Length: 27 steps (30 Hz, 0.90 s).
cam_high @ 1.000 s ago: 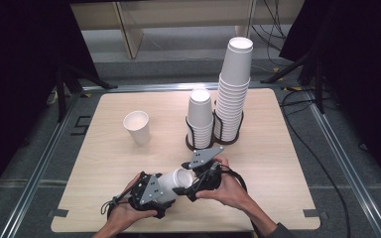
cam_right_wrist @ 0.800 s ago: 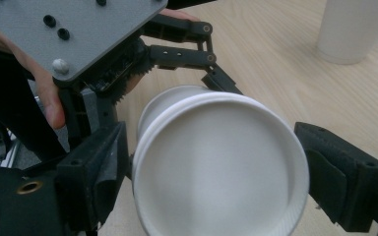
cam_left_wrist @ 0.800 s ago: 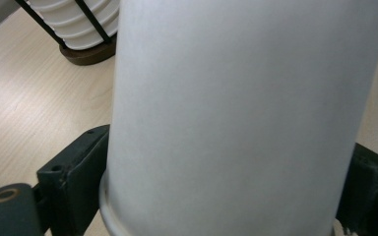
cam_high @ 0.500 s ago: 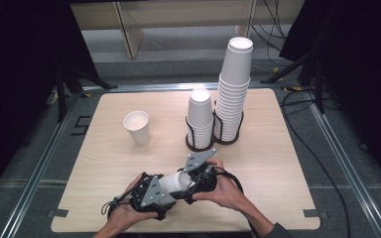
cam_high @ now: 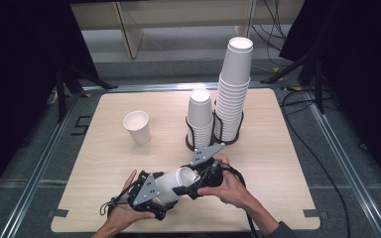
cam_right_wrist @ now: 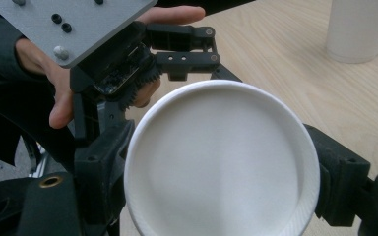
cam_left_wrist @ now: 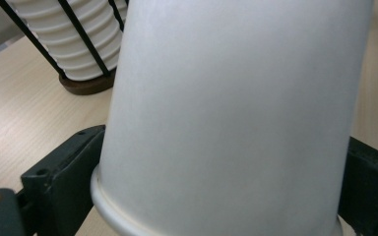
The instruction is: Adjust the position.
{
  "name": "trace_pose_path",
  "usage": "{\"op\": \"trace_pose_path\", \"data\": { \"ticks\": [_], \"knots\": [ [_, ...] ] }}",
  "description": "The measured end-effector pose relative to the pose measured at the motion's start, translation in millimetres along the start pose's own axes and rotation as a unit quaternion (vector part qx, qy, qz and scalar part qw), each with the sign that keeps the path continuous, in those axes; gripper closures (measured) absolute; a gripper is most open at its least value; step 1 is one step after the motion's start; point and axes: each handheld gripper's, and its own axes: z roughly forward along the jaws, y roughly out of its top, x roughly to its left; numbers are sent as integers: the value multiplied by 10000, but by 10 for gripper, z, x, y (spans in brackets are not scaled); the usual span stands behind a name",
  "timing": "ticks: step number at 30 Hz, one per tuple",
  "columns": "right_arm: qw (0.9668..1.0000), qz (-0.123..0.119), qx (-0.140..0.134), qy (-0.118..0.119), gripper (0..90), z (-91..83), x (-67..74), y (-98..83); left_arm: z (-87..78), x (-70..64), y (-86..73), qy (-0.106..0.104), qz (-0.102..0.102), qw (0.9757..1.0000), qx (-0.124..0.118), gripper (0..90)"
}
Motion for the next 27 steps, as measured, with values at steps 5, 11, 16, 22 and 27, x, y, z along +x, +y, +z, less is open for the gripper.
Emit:
{"op": "trace_pose_path", "data": {
  "ticks": [5, 11, 16, 22, 27],
  "knots": [
    [9999, 88, -80, 62, 239, -64, -24, -2, -30, 8, 7, 12, 65, 9997, -245, 40],
    [9996, 215, -130, 85, 240, -100, -33, -3, -58, 23, 13, 2, 134, 9994, -329, 38],
    [9996, 223, -156, 110, 241, -104, -46, -4, -63, 29, 11, -6, 160, 9991, -384, 37],
    [9995, 208, -209, 126, 242, -130, -57, 2, -96, 53, 12, -88, 168, 9986, -496, 35],
    [9992, 239, -282, 174, 243, -180, -52, 23, -121, 52, 20, -126, 46, 9971, -752, 33]
  ]
}}
